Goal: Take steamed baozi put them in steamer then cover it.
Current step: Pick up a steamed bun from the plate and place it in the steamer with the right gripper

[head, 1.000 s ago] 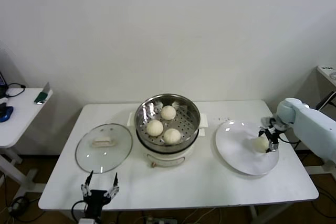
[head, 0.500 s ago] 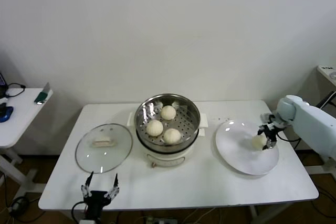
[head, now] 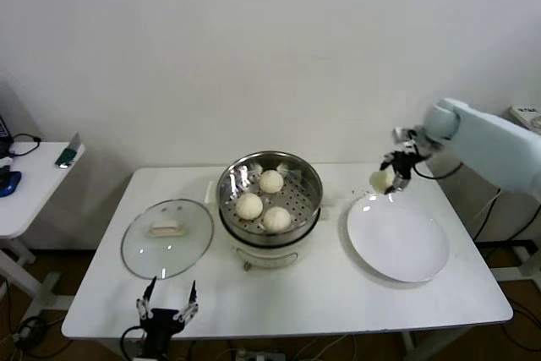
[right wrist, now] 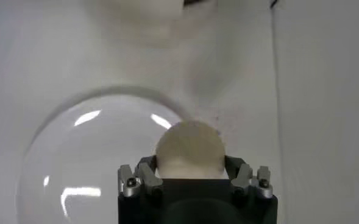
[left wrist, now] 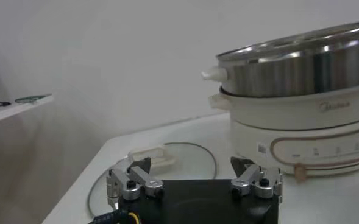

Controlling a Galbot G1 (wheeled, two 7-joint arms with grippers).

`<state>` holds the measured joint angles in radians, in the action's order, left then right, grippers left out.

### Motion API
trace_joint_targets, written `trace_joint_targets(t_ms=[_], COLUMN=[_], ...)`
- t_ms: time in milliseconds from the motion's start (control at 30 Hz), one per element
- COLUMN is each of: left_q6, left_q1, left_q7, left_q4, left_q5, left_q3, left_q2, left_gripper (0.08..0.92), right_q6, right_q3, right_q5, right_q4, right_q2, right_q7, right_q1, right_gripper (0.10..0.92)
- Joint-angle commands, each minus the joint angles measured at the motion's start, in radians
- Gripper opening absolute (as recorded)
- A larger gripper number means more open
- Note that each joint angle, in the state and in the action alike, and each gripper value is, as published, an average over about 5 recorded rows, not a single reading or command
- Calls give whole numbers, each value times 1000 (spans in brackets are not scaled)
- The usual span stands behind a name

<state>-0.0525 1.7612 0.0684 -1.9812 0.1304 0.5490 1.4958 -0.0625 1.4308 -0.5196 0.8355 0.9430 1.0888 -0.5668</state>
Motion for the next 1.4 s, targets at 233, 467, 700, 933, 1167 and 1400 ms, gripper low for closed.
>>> trace_joint_targets(t_ms=[233, 467, 700, 933, 1167, 1400], left_q6=[-12, -21, -25, -25, -24, -24], left_q1=[17, 21, 23, 14, 6, 2], left_q7=[-4, -5, -5, -6, -5, -5], left_q4=[-25, -21, -12, -4, 2, 7], left_q5=[-5, -23, -40, -54, -64, -65], left_q3=[-2, 6, 15, 21, 22, 20], left_q2=[-17, -31, -36, -41, -44, -45], left_gripper=[823, 823, 823, 823, 823, 823], right_q6=[-117, -133, -135, -136, -131, -132], right_q3=[403, 418, 423, 420, 427, 412], right_q5=[-537, -565, -538, -474, -442, -427], right_q4=[120, 112, 76, 52, 31, 18], right_q2=[310, 403, 463, 469, 463, 454], right_q7=[-34, -57, -74, -86, -85, -103], right_q1=[-330, -289, -196, -110, -83, -68], right_gripper=[721, 724, 729, 733, 738, 744])
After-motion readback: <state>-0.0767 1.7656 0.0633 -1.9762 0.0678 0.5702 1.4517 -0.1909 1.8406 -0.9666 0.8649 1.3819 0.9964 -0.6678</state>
